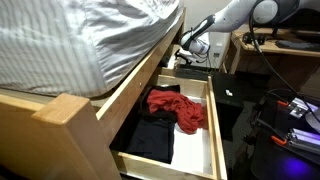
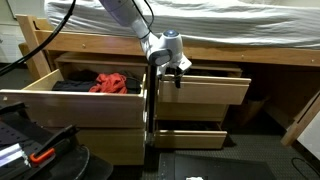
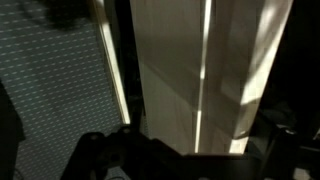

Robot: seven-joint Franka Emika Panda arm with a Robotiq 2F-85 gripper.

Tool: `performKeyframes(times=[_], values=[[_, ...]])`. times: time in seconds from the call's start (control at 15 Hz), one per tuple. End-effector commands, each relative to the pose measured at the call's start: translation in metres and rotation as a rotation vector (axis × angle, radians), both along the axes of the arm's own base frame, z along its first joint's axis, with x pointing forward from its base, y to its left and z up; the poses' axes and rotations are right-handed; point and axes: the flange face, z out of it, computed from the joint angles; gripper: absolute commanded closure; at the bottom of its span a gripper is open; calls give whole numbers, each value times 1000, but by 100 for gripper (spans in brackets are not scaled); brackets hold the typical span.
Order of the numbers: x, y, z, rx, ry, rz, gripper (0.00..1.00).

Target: Open the second drawer from the right, pick up the black cloth from the first drawer, put it in the second drawer and close the second drawer.

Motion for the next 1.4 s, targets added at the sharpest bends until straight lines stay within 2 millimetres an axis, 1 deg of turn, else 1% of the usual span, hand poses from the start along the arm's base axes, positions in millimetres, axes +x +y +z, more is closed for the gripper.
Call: performKeyframes(times=[0.0, 0.13, 0.2, 0.47, 0.53, 0.67, 0.87, 1.0, 1.13, 1.33], values=[[-44, -26, 16, -79, 139, -93, 0], [-64, -30, 18, -108, 214, -127, 0], [-74, -29, 14, -113, 259, -138, 0], [-109, -17, 2, -117, 416, -192, 0], [-113, -15, 7, -123, 432, -208, 0], [-120, -7, 9, -127, 451, -231, 0], [-130, 1, 18, -151, 523, -251, 0], [-140, 7, 23, -149, 621, -244, 0], [-143, 17, 26, -138, 692, -218, 0], [-150, 26, 31, -88, 792, -169, 0]])
